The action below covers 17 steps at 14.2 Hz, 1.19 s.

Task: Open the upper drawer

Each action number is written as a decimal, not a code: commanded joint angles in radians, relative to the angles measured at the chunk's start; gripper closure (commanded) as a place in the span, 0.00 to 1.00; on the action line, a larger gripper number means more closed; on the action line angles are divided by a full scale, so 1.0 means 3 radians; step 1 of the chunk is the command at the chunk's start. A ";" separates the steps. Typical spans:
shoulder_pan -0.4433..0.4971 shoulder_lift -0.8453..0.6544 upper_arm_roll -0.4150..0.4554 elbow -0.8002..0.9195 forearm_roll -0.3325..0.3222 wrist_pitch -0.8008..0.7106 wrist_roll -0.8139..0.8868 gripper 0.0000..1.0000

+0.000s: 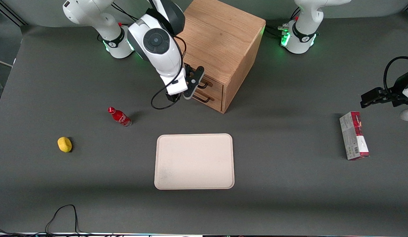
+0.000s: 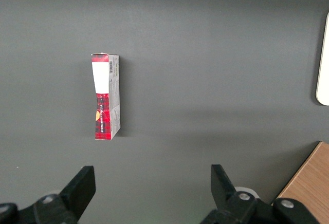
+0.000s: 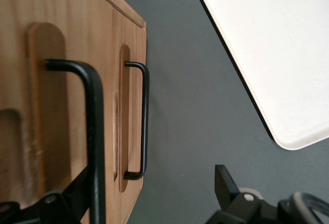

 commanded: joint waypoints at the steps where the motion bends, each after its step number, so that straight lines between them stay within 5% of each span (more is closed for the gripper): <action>1: 0.0034 0.0053 -0.0023 -0.0022 0.0035 0.0081 -0.0070 0.00; 17: -0.0308 0.0350 -0.0053 0.0433 0.0035 0.0030 -0.0316 0.00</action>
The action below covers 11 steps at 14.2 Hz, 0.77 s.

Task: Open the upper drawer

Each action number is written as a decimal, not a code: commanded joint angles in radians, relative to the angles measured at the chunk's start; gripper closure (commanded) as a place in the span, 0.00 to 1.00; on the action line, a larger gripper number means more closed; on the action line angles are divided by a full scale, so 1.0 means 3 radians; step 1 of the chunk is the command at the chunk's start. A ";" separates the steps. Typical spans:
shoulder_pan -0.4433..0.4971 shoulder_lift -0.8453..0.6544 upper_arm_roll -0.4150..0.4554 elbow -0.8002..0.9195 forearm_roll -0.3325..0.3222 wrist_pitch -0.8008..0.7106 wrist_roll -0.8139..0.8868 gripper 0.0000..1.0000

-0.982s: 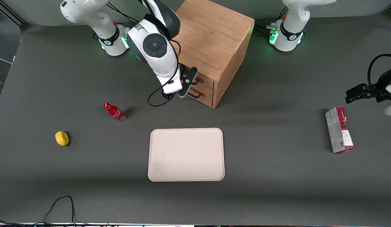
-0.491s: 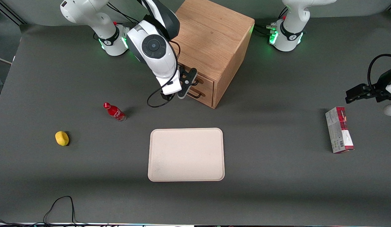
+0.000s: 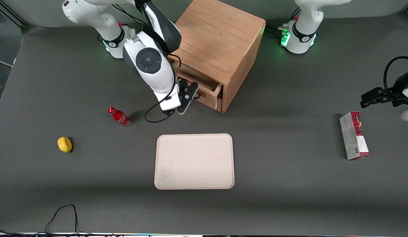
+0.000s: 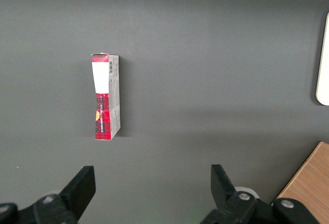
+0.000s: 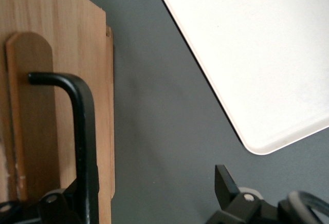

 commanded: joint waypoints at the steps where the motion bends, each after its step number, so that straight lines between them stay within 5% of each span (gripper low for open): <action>1: -0.0106 0.0150 0.0000 0.0218 0.0041 -0.0060 -0.0097 0.00; 11: -0.0306 0.0339 0.0000 0.0586 0.0061 -0.0388 -0.0189 0.00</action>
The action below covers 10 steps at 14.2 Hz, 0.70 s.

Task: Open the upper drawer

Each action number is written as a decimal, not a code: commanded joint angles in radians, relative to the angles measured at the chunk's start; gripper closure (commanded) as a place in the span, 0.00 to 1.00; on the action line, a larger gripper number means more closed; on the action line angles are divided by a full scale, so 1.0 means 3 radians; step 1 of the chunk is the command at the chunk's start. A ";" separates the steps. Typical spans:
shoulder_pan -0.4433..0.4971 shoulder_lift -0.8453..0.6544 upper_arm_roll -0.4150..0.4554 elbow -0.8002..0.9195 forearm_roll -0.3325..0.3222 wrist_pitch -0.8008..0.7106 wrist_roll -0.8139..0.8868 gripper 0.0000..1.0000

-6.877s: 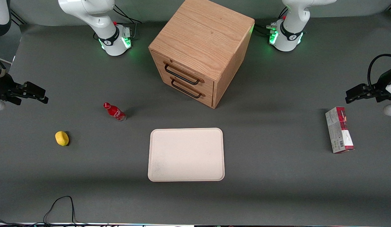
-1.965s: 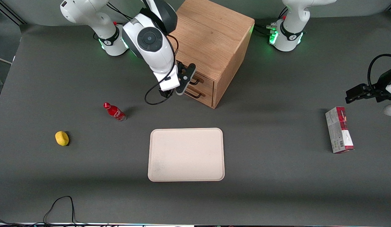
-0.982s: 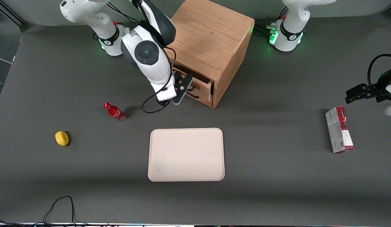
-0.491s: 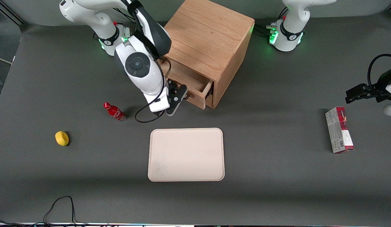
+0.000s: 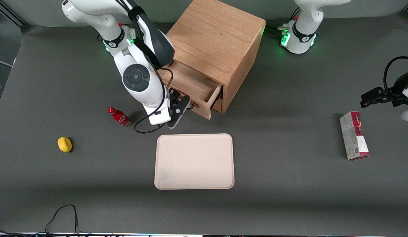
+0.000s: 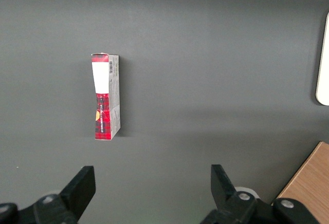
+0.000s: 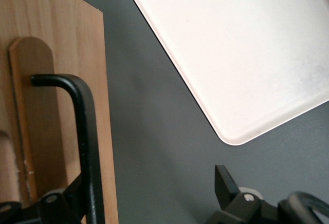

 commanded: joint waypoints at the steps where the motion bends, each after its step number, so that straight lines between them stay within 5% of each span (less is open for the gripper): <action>1: -0.0097 0.0145 0.0002 0.0220 0.0065 -0.0082 -0.0114 0.00; 10: -0.0357 0.0365 0.0002 0.0573 0.0055 -0.0281 -0.0278 0.00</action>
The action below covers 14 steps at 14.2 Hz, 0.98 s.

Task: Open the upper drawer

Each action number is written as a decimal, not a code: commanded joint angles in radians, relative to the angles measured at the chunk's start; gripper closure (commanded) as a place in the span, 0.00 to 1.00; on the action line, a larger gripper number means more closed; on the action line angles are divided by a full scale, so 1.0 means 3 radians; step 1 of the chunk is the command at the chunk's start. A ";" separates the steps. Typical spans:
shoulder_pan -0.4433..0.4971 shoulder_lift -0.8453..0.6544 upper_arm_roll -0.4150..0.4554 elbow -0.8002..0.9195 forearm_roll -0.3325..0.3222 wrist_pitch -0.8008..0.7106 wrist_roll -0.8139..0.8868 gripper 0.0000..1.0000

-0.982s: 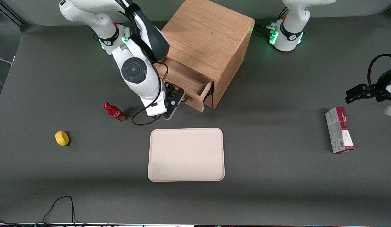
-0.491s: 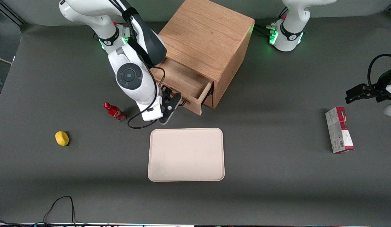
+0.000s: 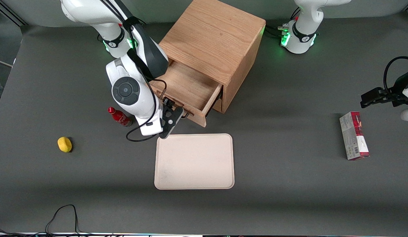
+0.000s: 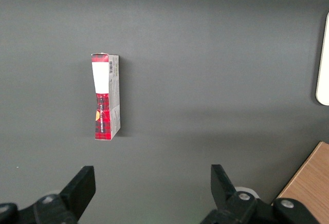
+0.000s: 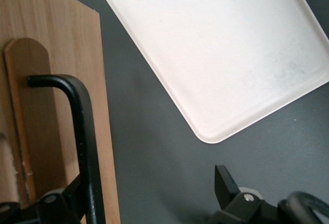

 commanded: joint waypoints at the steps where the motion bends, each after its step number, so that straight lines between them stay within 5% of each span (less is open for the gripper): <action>1: -0.0161 0.0137 0.0004 0.0249 0.0050 -0.0168 -0.0153 0.00; 14: -0.0340 0.0352 -0.0001 0.0530 0.0029 -0.0173 -0.0128 0.00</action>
